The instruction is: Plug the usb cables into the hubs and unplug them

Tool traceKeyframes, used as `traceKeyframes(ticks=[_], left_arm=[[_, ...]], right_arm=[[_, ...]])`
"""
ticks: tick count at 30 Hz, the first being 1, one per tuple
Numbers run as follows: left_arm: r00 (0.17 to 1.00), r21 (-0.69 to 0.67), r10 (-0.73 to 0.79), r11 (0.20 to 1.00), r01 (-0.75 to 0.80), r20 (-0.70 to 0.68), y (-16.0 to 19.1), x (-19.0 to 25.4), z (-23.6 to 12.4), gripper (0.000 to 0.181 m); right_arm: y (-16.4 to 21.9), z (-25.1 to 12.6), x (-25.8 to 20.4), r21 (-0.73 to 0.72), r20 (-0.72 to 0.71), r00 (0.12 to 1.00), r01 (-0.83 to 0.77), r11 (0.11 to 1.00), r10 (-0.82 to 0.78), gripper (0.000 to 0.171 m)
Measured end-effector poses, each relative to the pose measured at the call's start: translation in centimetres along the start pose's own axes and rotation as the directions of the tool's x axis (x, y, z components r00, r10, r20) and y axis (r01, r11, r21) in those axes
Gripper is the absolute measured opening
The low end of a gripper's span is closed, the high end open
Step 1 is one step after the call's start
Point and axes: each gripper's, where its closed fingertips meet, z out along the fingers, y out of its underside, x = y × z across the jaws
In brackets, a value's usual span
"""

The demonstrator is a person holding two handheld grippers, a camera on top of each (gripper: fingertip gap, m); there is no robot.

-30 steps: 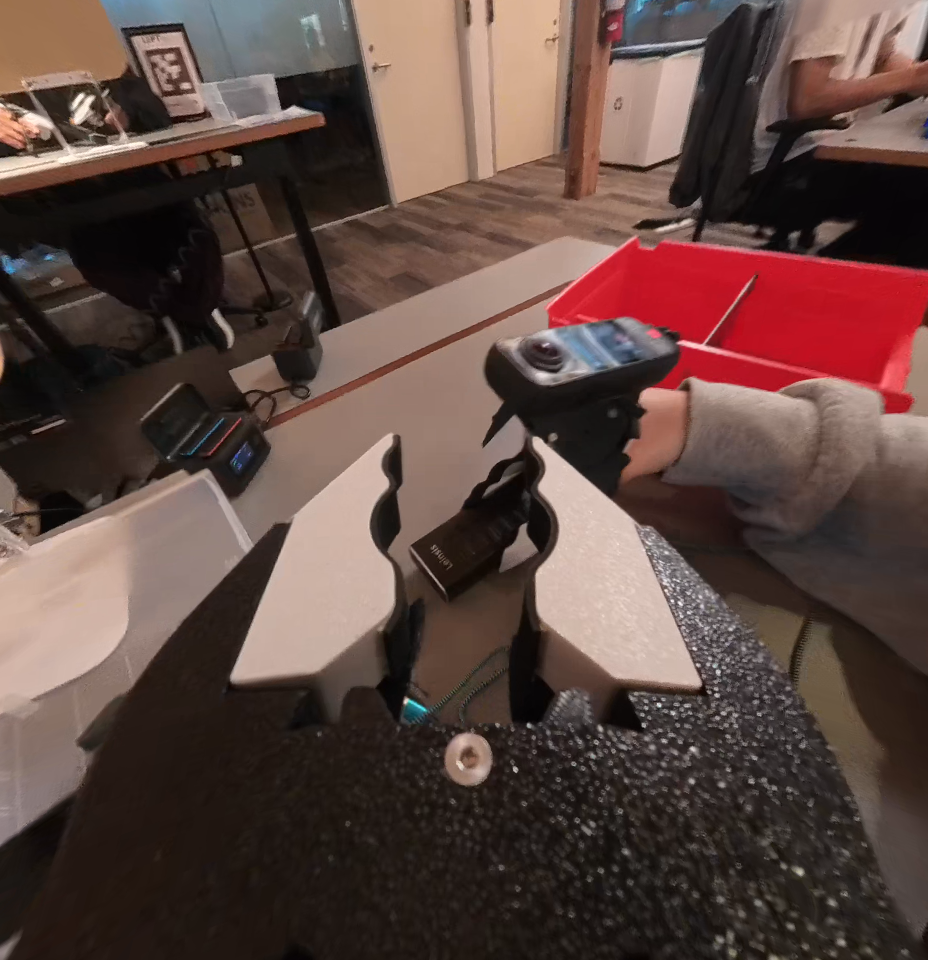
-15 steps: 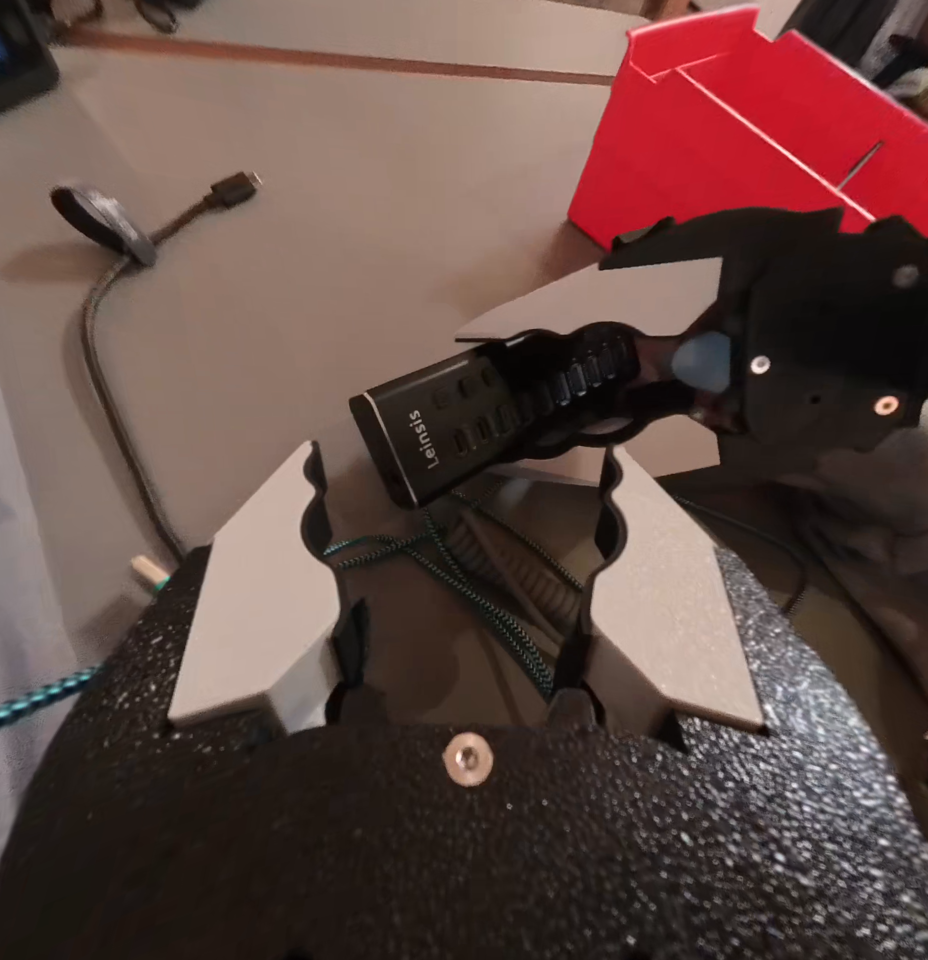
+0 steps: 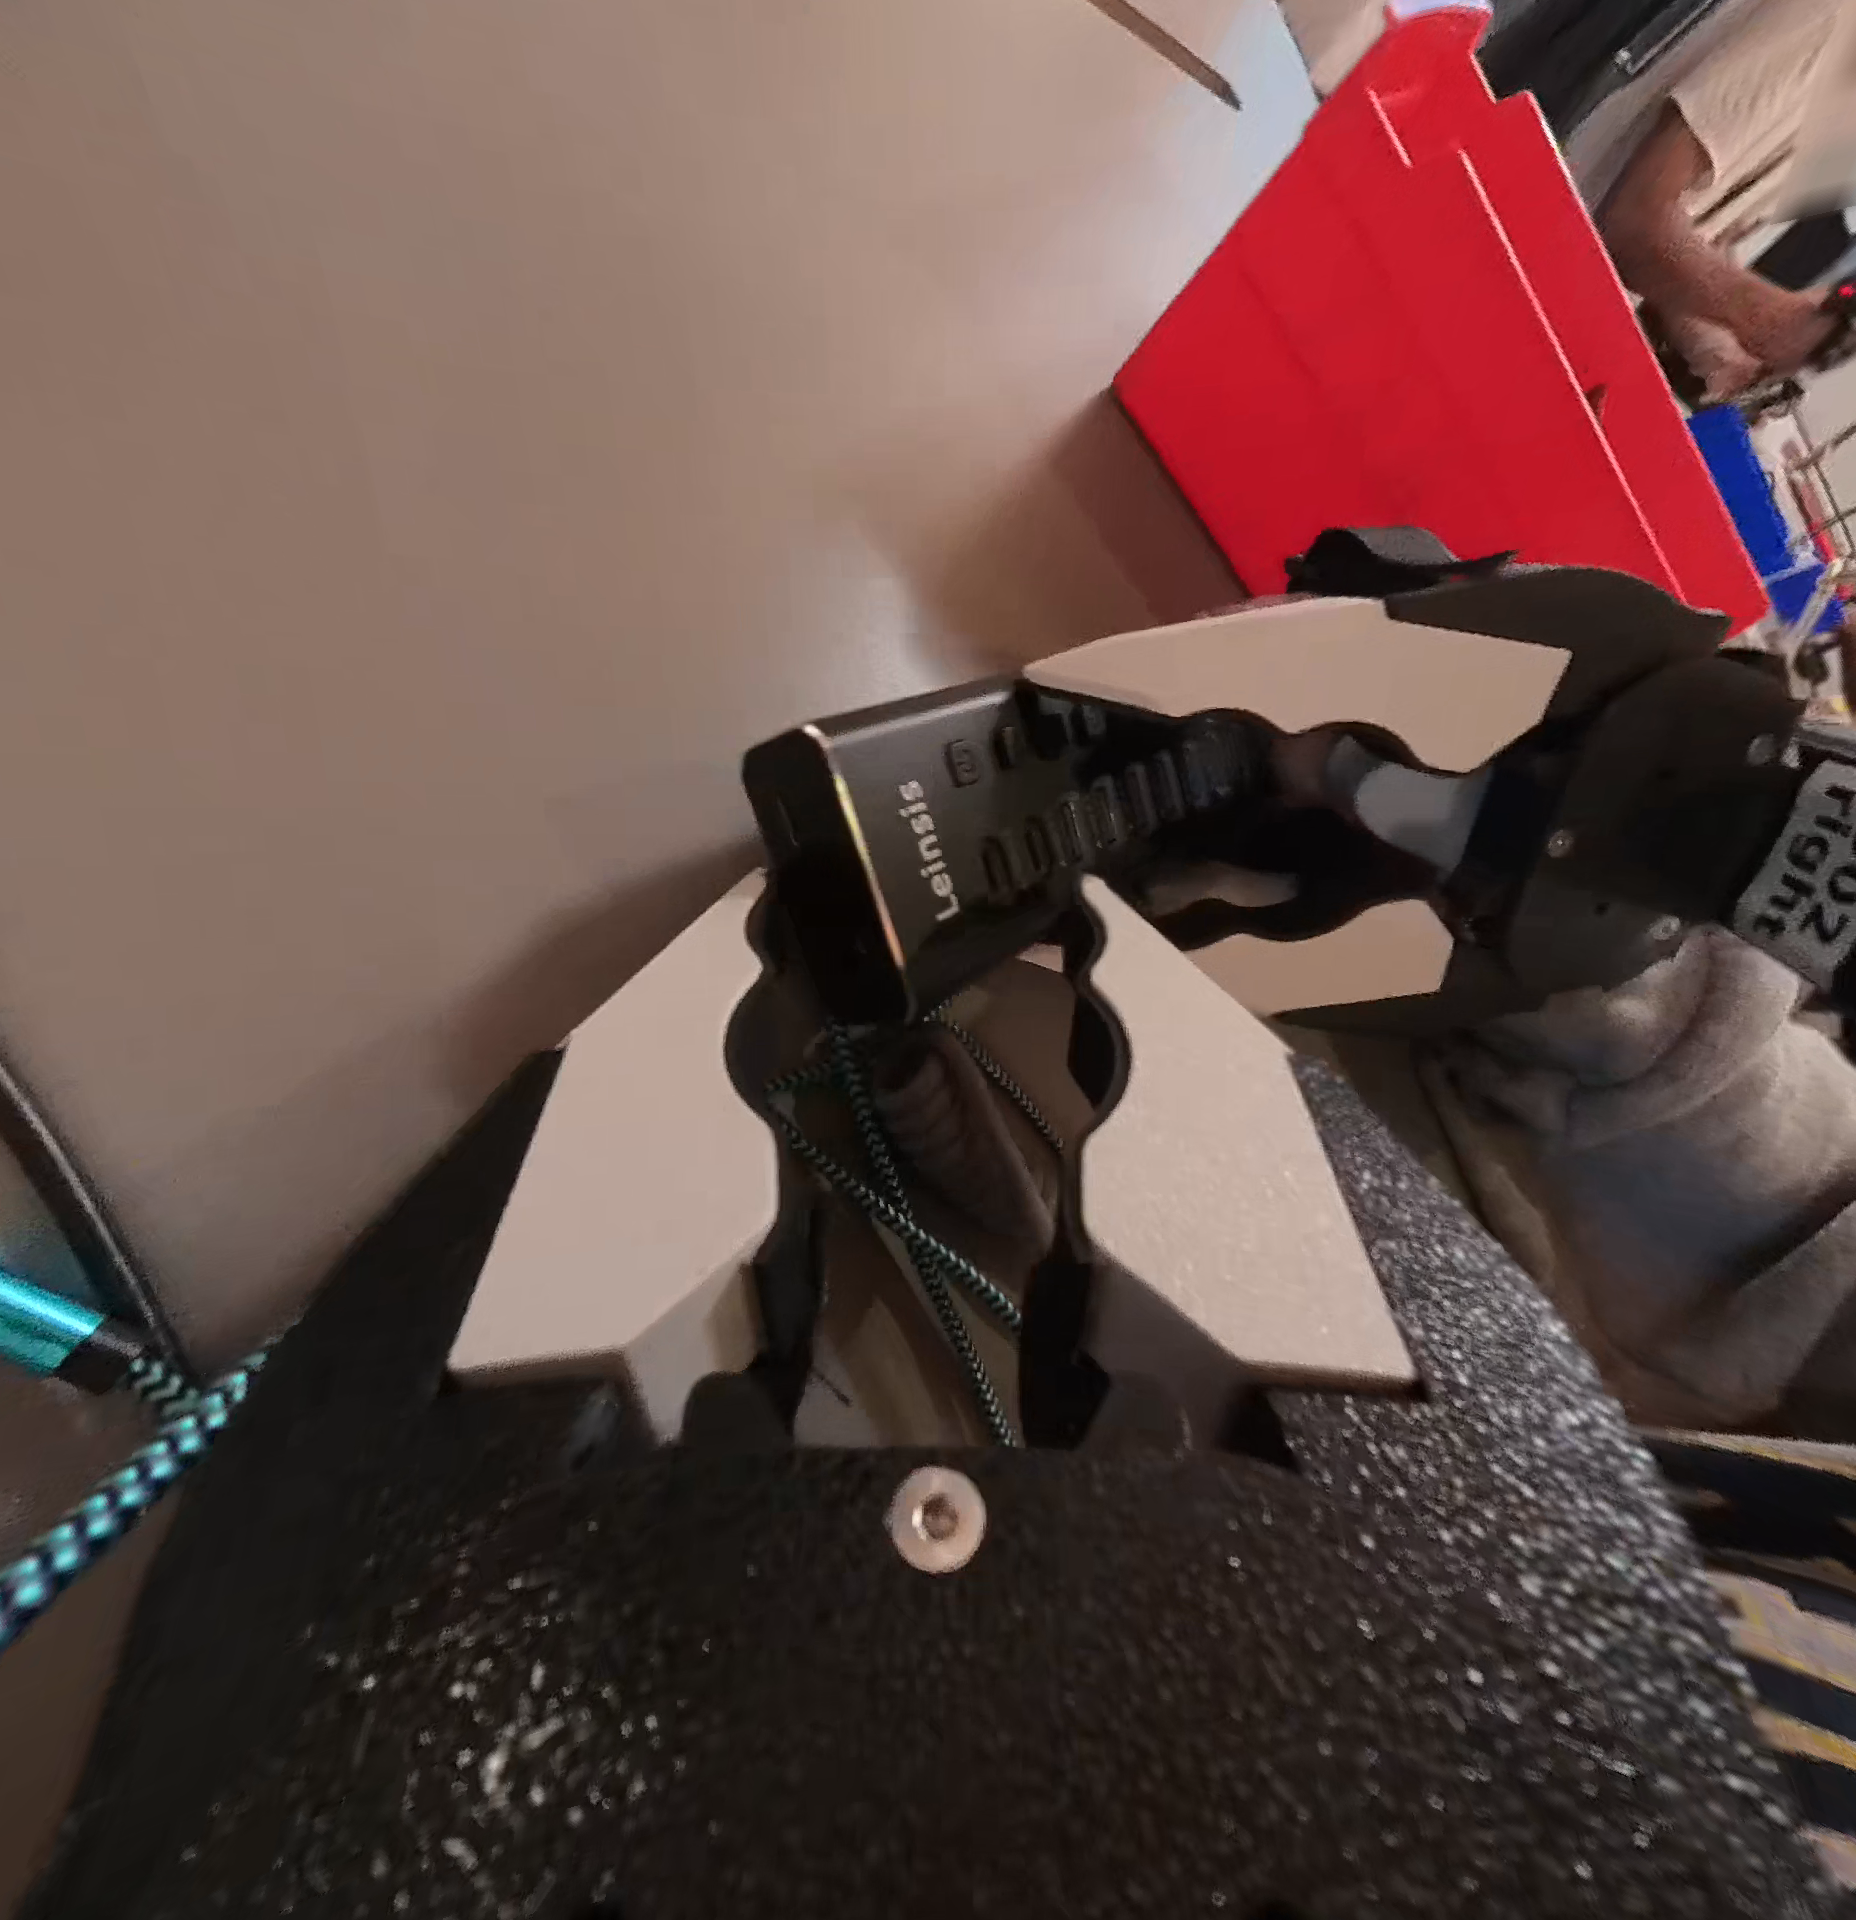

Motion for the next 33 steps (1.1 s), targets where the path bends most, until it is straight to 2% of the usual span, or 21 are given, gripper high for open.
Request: traceKeyframes(ticks=[6,11,14,17,23,26,33], left_arm=[[0.997,0.000,-0.072,0.997,0.072,-0.039,-0.4,0.6,0.5,0.059],[0.994,0.046,-0.084,0.995,0.087,-0.070,-1.3,1.0,0.4,0.050],[0.993,0.048,-0.079,0.995,0.084,-0.088,-1.4,1.3,0.4,0.049],[0.988,0.084,-0.073,0.993,0.084,-0.134,-1.9,2.1,-0.1,0.046],[0.938,0.153,-0.077,0.979,0.135,-0.338,-2.9,5.8,-1.5,0.046],[0.891,0.116,-0.119,0.975,0.187,-0.437,-2.2,7.0,-1.6,0.033],[0.883,0.100,-0.102,0.981,0.166,-0.459,-0.9,8.1,-2.1,0.030]], right_arm=[[0.7,-0.2,0.3,-0.029,0.074,0.980,-0.180,0.983,0.182,0.051],[2.3,0.3,0.4,-0.175,0.140,0.924,-0.331,0.927,0.356,0.064],[2.6,0.2,-0.4,-0.247,0.225,0.863,-0.398,0.883,0.452,0.061],[2.2,-0.3,-0.1,-0.190,0.209,0.891,-0.368,0.910,0.403,0.061],[0.8,-2.3,1.2,0.010,0.094,0.983,-0.162,0.987,0.160,0.060],[-0.6,-3.0,1.1,0.096,0.073,0.995,-0.079,0.992,0.072,0.060],[-1.9,-3.6,0.3,0.138,0.086,0.996,0.012,0.990,-0.024,0.060]])
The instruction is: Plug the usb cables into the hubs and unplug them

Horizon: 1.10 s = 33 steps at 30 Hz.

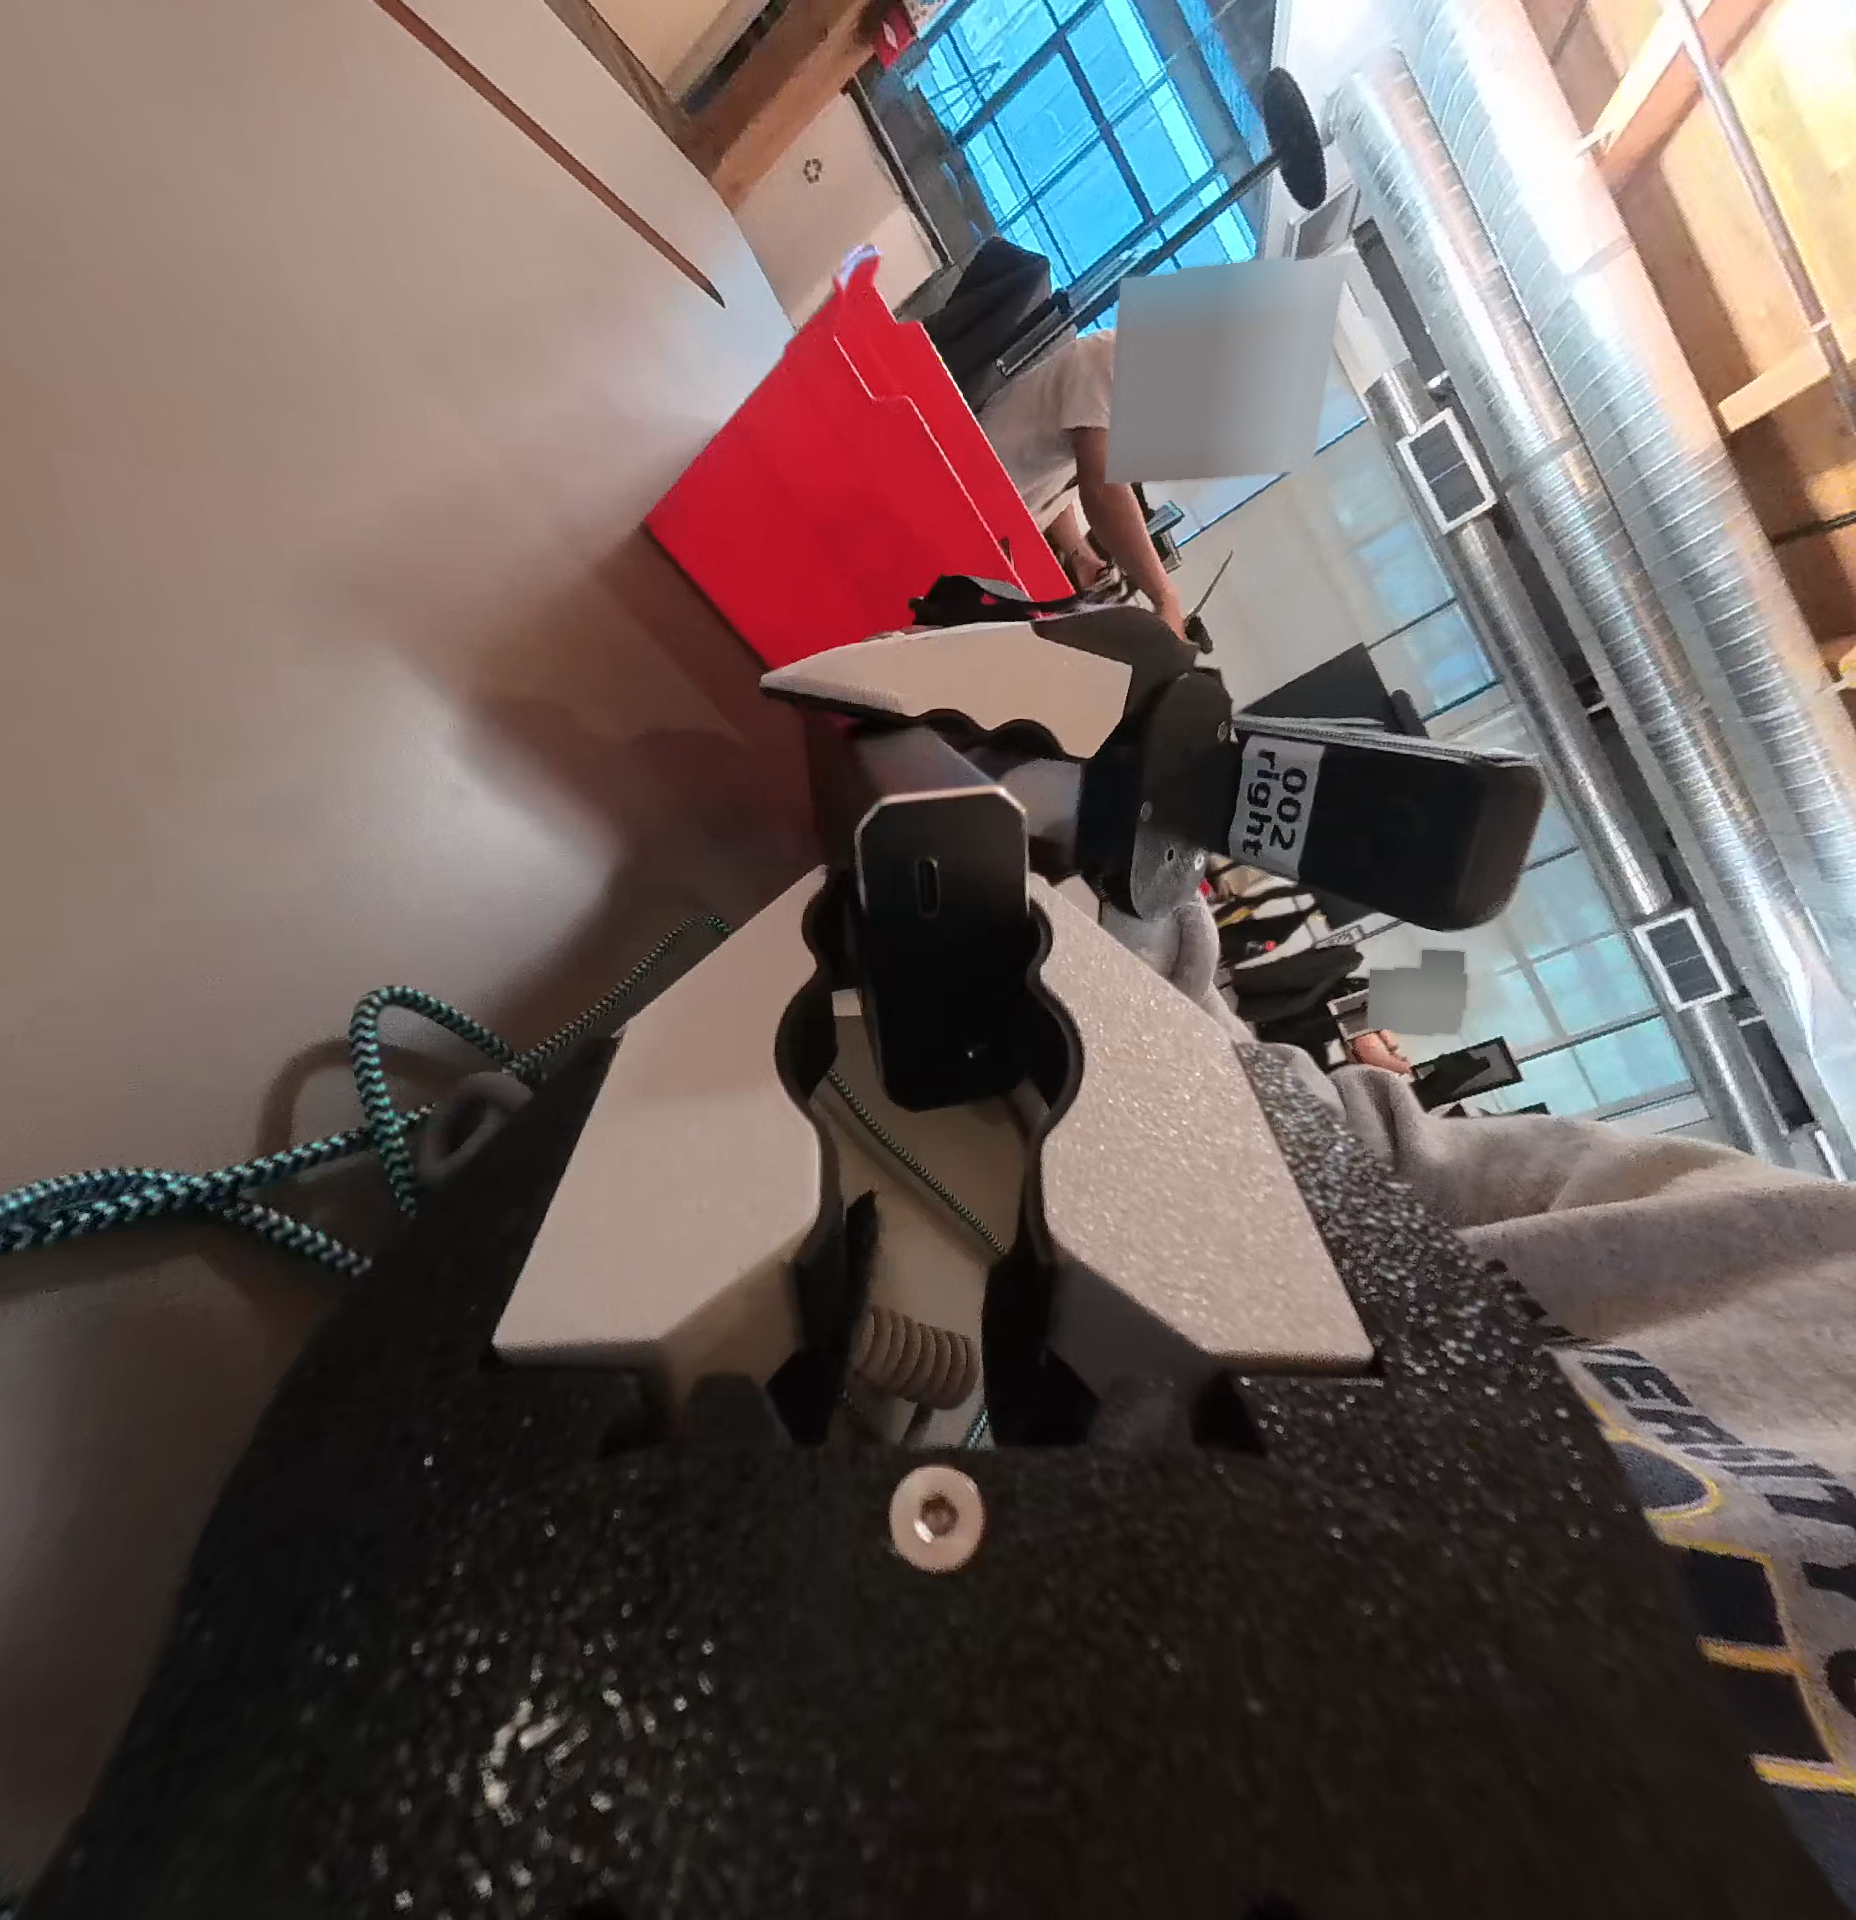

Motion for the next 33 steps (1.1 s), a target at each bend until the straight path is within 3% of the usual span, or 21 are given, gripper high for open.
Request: traceKeyframes(ticks=[4,15,24,30,33], left_arm=[[0.997,-0.042,0.065,0.997,-0.063,0.048,0.6,0.1,0.2,0.029],[0.993,-0.094,0.072,0.994,-0.063,0.093,1.5,-0.3,0.6,0.030],[0.984,-0.009,0.145,0.989,-0.145,0.105,0.9,-0.1,0.4,0.028],[0.969,0.082,0.189,0.976,-0.203,0.157,0.1,0.8,-1.9,0.028],[0.974,0.142,0.170,0.971,-0.191,0.150,0.5,1.5,-3.6,0.028]], right_arm=[[-0.3,-0.1,-0.6,-0.012,0.031,0.999,0.029,1.000,-0.029,0.060],[0.0,-0.1,-1.5,-0.076,0.064,0.995,0.086,0.993,-0.081,0.059],[-0.3,-0.1,-0.9,-0.103,0.006,0.989,0.149,0.983,-0.149,0.060],[-3.8,-2.3,1.3,0.000,-0.123,0.982,0.147,0.989,-0.146,0.092],[-6.9,-4.5,2.4,0.124,-0.169,0.981,0.117,0.985,-0.096,0.085]])
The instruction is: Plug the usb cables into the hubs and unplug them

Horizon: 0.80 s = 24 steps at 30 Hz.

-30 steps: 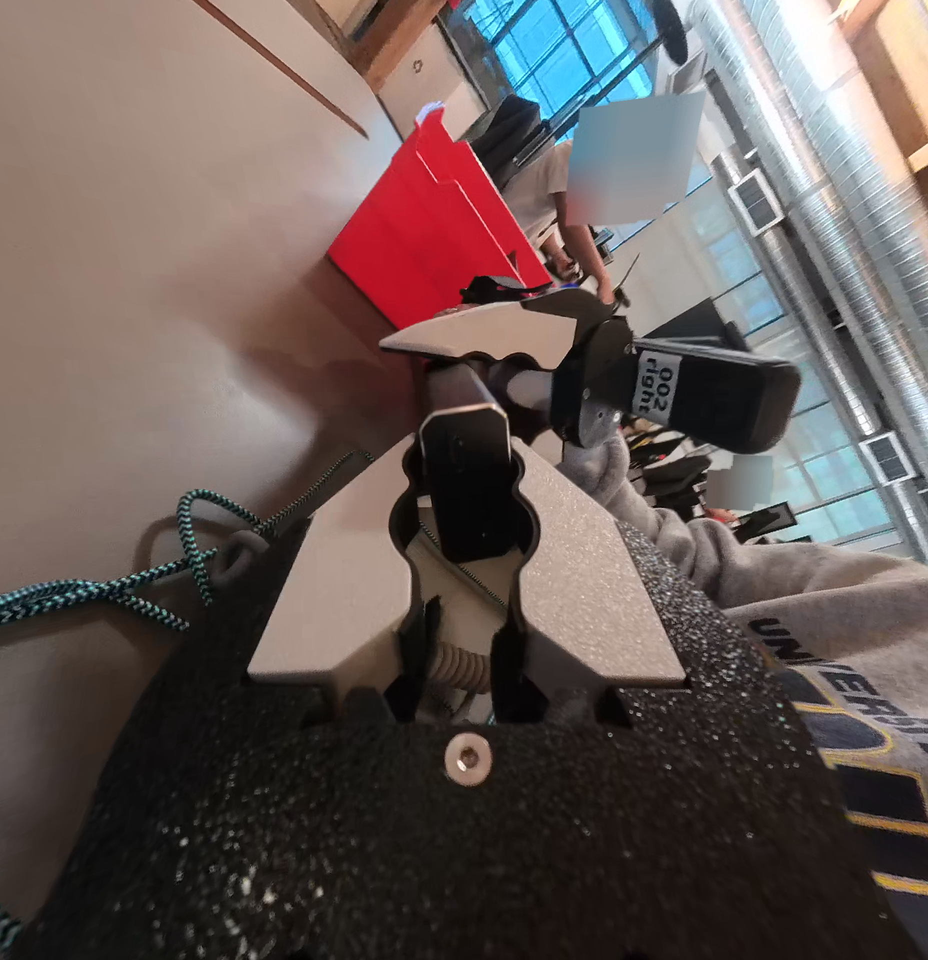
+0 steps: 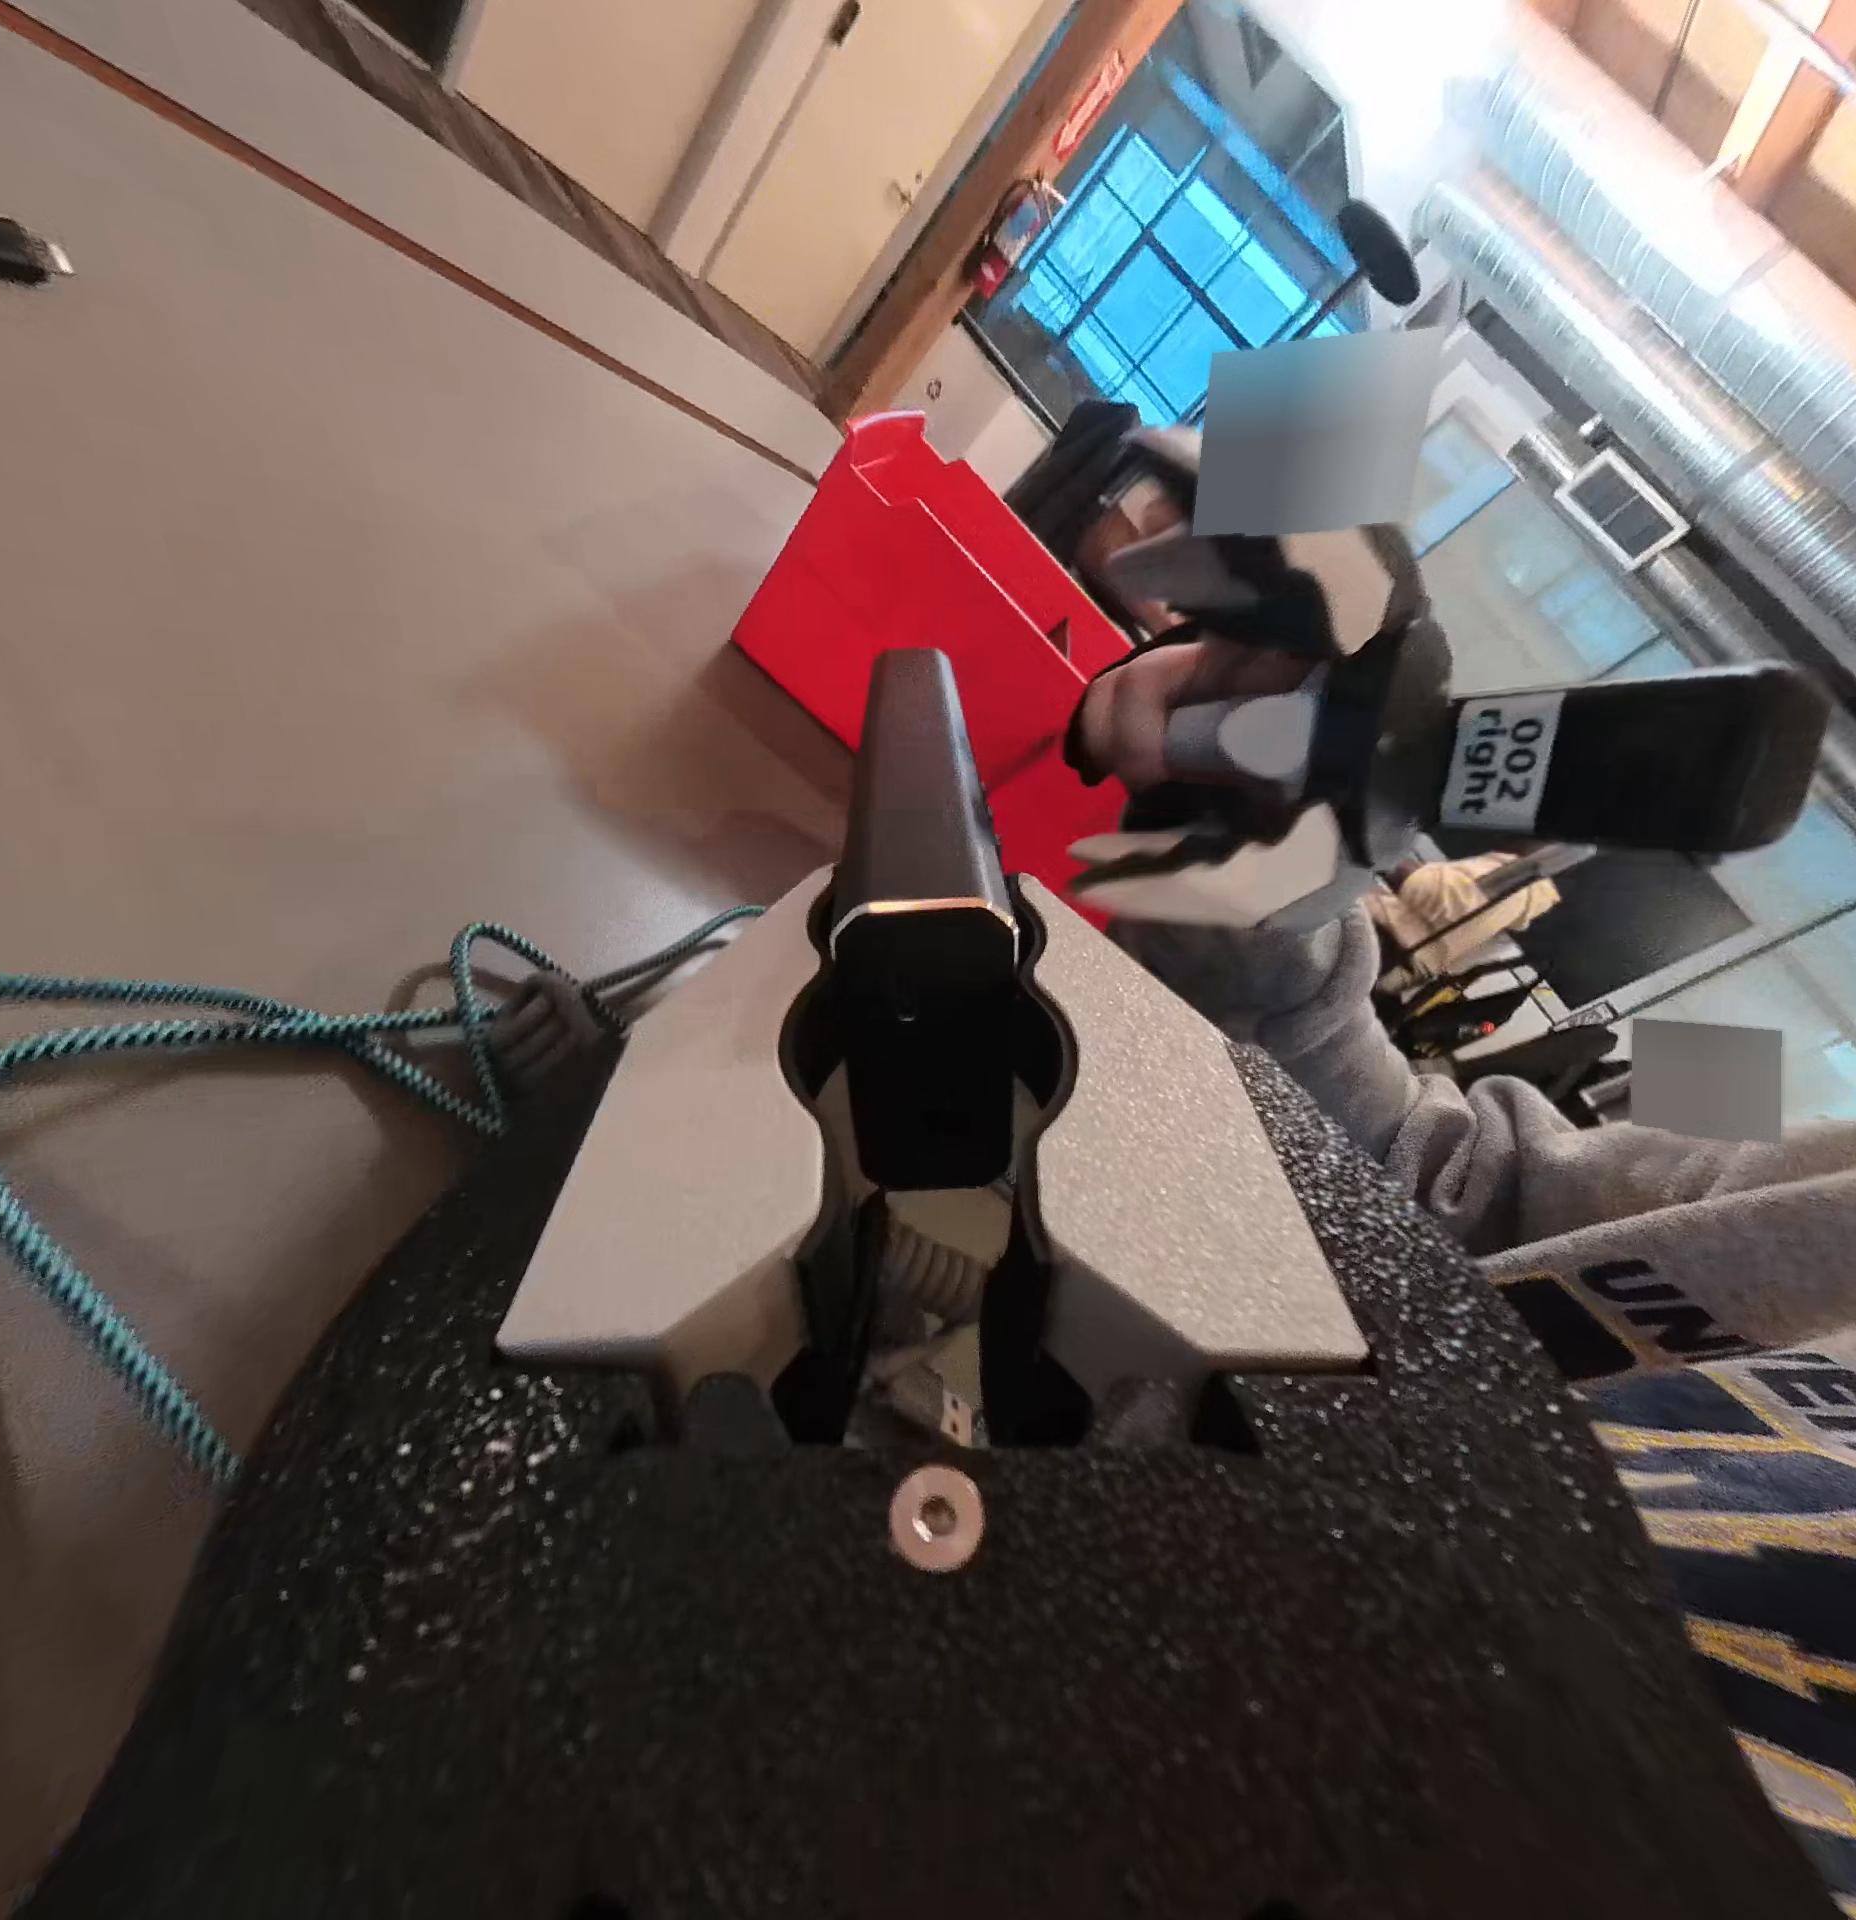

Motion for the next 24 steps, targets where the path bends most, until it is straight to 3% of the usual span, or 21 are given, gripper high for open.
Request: traceKeyframes(ticks=[4,7,10,14,17,20,24], left_arm=[[0.998,0.061,-0.068,0.996,0.068,-0.005,1.0,-0.2,-1.8,0.027],[0.987,0.072,-0.124,0.989,0.131,-0.099,1.8,1.1,-2.7,0.028],[0.984,0.062,-0.123,0.989,0.132,-0.129,2.8,2.0,-3.5,0.027],[0.992,0.050,-0.080,0.995,0.085,-0.098,3.5,1.7,-4.8,0.027],[0.996,0.059,-0.056,0.996,0.060,-0.069,3.5,1.0,-6.0,0.028],[0.997,0.071,-0.051,0.996,0.054,-0.050,3.4,0.1,-6.8,0.027],[0.995,0.086,-0.067,0.994,0.074,-0.080,3.1,-0.2,-7.4,0.027]], right_arm=[[-3.3,-2.1,4.1,0.167,-0.123,0.981,-0.126,0.978,0.147,0.066],[-0.5,-0.6,6.6,0.010,-0.164,0.962,-0.219,0.976,0.218,0.055],[2.4,3.0,5.9,-0.205,-0.030,0.965,-0.260,0.943,0.260,0.053],[2.9,8.5,3.3,-0.273,0.240,0.950,-0.130,0.953,0.198,0.032],[4.2,12.6,0.2,-0.341,0.449,0.875,-0.016,0.940,0.178,0.033],[6.2,15.9,-1.9,-0.385,0.572,0.803,0.085,0.919,0.165,0.037],[6.1,18.7,-3.8,-0.384,0.669,0.692,0.009,0.923,0.271,0.039]])
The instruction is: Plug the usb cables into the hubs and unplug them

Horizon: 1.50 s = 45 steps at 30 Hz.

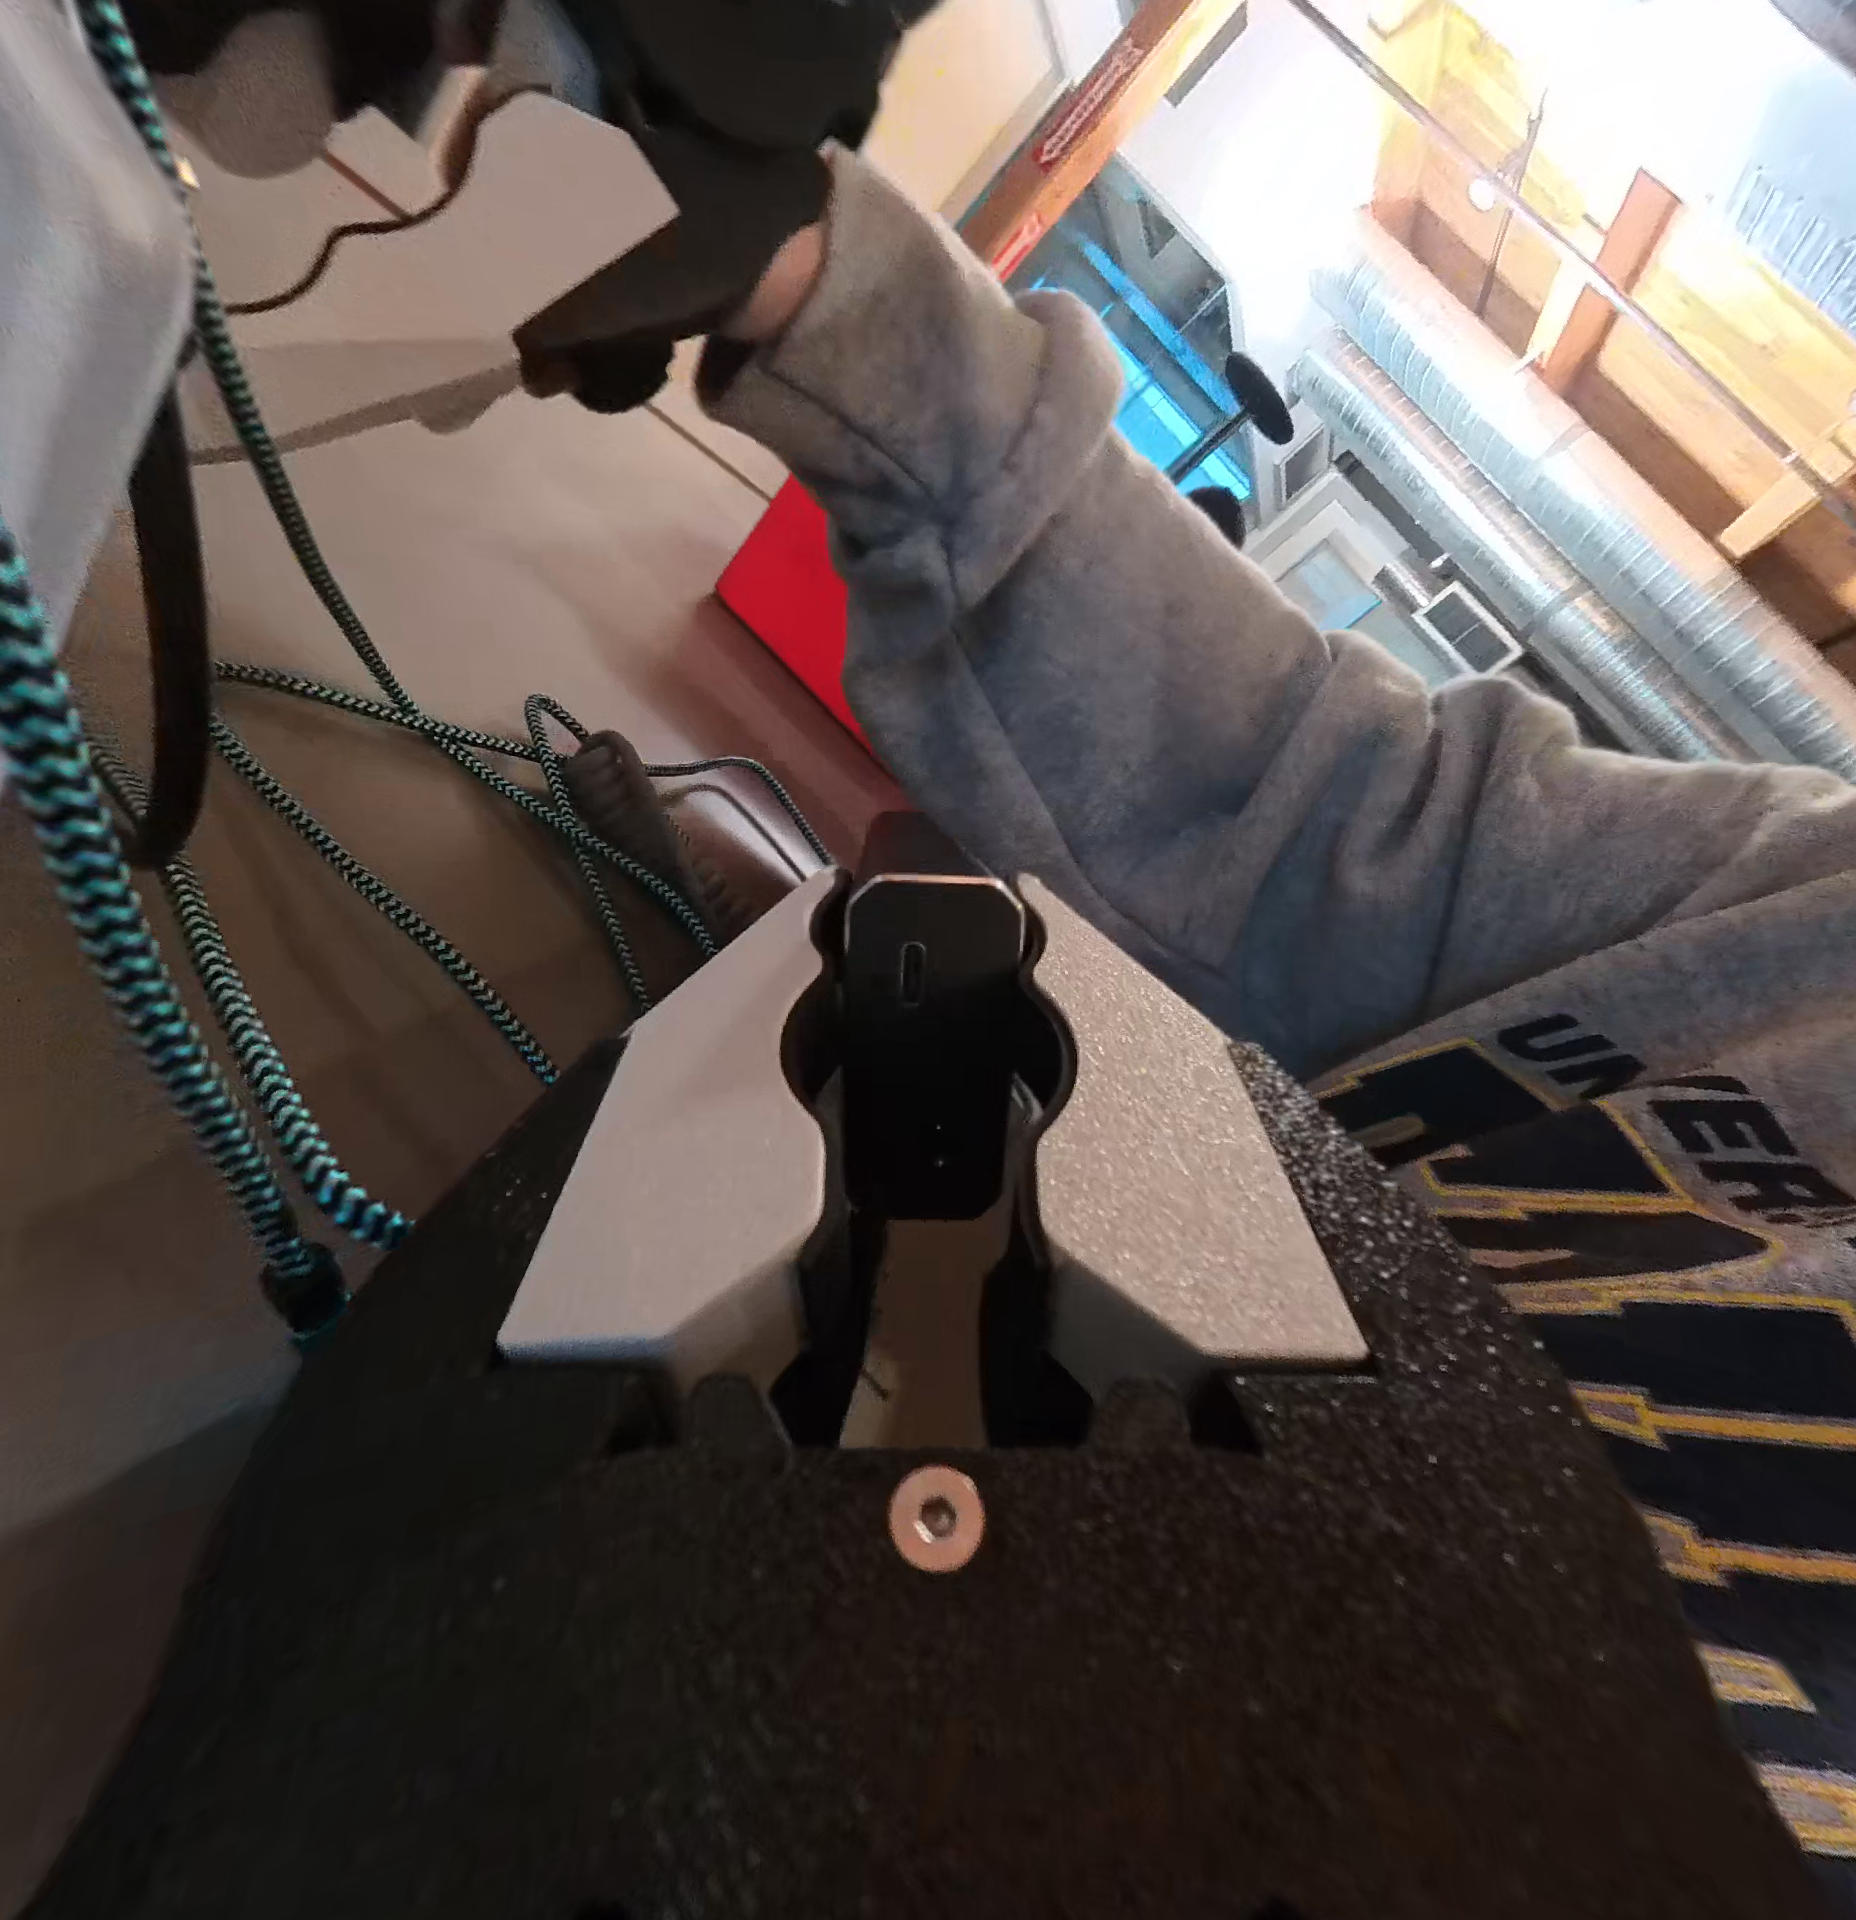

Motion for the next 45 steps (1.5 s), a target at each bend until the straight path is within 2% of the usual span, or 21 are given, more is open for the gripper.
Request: traceKeyframes(ticks=[2,4,6,8,11,13,14,18,21,26,29,32,35,40,45], left_arm=[[1.000,0.002,0.001,1.000,-0.001,-0.010,0.0,0.0,-0.1,0.027],[1.000,0.005,-0.008,1.000,0.008,-0.017,-0.1,-0.1,-0.2,0.027],[1.000,0.005,-0.012,1.000,0.012,-0.020,-0.1,-0.1,-0.3,0.027],[1.000,0.004,-0.011,1.000,0.011,-0.020,-0.1,-0.2,-0.2,0.027],[1.000,0.004,-0.004,1.000,0.004,-0.017,-0.1,-0.2,-0.2,0.027],[1.000,0.005,0.002,1.000,-0.002,-0.013,-0.1,-0.2,-0.2,0.027],[1.000,0.004,0.003,1.000,-0.003,-0.012,0.0,-0.2,-0.2,0.027],[1.000,0.004,0.008,1.000,-0.008,-0.010,0.0,-0.2,-0.2,0.027],[1.000,0.005,0.021,1.000,-0.021,-0.007,0.0,-0.2,-0.2,0.027],[0.999,0.004,0.032,0.999,-0.032,-0.002,0.1,-0.2,-0.2,0.027],[0.999,0.004,0.047,0.999,-0.047,0.002,0.1,-0.1,-0.1,0.027],[0.999,0.005,0.053,0.999,-0.053,0.004,0.2,-0.1,-0.1,0.027],[0.998,0.006,0.056,0.998,-0.056,0.005,0.2,-0.1,-0.2,0.027],[0.997,0.008,0.073,0.997,-0.072,-0.014,0.2,0.4,-0.3,0.027],[0.994,0.041,0.026,0.999,-0.021,-0.104,-0.4,2.1,-0.3,0.027]], right_arm=[[-1.0,1.0,-0.3,0.046,0.074,0.995,-0.064,0.997,0.061,0.039],[-1.8,1.7,-0.4,0.050,0.148,0.967,-0.216,0.975,0.207,0.037],[-1.5,2.4,0.4,-0.006,0.128,0.917,-0.380,0.925,0.378,0.037],[-0.6,2.6,0.7,-0.075,0.089,0.826,-0.552,0.830,0.557,0.033],[-1.6,2.4,-0.4,-0.065,0.148,0.654,-0.742,0.668,0.742,0.030],[-2.1,2.4,-1.8,-0.113,0.220,0.553,-0.804,0.584,0.804,0.032],[-1.9,2.7,-2.2,-0.143,0.214,0.532,-0.813,0.565,0.820,0.035],[-1.2,3.0,-1.7,-0.155,0.128,0.524,-0.828,0.539,0.842,0.026],[-0.9,3.1,-1.5,-0.174,0.079,0.543,-0.818,0.548,0.836,0.021],[-0.9,3.3,-1.7,-0.182,0.008,0.644,-0.751,0.634,0.765,0.019],[-1.7,3.6,-2.7,-0.183,0.040,0.629,-0.759,0.625,0.776,0.018],[-1.6,4.0,-2.6,-0.179,0.008,0.642,-0.753,0.633,0.767,0.010],[-1.2,3.3,-1.5,-0.144,-0.100,0.707,-0.706,0.693,0.700,0.008],[0.8,-0.9,1.5,-0.041,-0.315,0.765,-0.603,0.797,0.562,0.007],[5.4,-9.5,5.3,-0.095,-0.627,0.711,-0.477,0.873,0.320,0.006]])
